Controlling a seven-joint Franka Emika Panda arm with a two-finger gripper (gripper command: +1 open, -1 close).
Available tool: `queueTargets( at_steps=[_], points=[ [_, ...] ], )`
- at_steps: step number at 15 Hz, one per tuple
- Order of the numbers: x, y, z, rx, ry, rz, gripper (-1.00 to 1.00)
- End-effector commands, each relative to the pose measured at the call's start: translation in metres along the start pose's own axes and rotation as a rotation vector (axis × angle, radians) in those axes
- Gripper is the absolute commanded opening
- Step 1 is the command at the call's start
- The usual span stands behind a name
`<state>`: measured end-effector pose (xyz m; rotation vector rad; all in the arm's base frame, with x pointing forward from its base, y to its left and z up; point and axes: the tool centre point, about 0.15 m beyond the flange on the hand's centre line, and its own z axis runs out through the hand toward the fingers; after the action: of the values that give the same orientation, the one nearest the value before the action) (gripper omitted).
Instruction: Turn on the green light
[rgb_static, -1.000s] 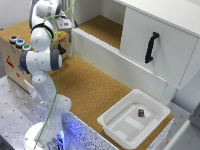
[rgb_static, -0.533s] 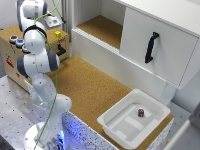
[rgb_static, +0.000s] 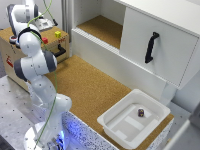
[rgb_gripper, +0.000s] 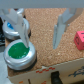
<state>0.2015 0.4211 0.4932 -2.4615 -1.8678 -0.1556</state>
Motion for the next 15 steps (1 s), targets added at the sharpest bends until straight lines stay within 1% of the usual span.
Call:
queueTargets(
  at_steps=[1, 4, 6, 9, 13, 15],
  points=[
    [0.012, 0.004, 0.020, -0.020, -0.031, 0.056, -1.00],
    [0.018, -0.003, 0.027, -0.006, -0.054, 0.038, -1.00],
    [0.018, -0.008, 0.029, 0.019, -0.062, 0.026, -1.00],
    [0.017, -0.018, 0.033, 0.037, -0.078, 0.004, -1.00],
    [0.019, -0.032, 0.029, 0.059, -0.068, -0.031, -1.00],
    [0.019, -0.041, 0.026, 0.053, -0.072, -0.048, -1.00]
  ],
)
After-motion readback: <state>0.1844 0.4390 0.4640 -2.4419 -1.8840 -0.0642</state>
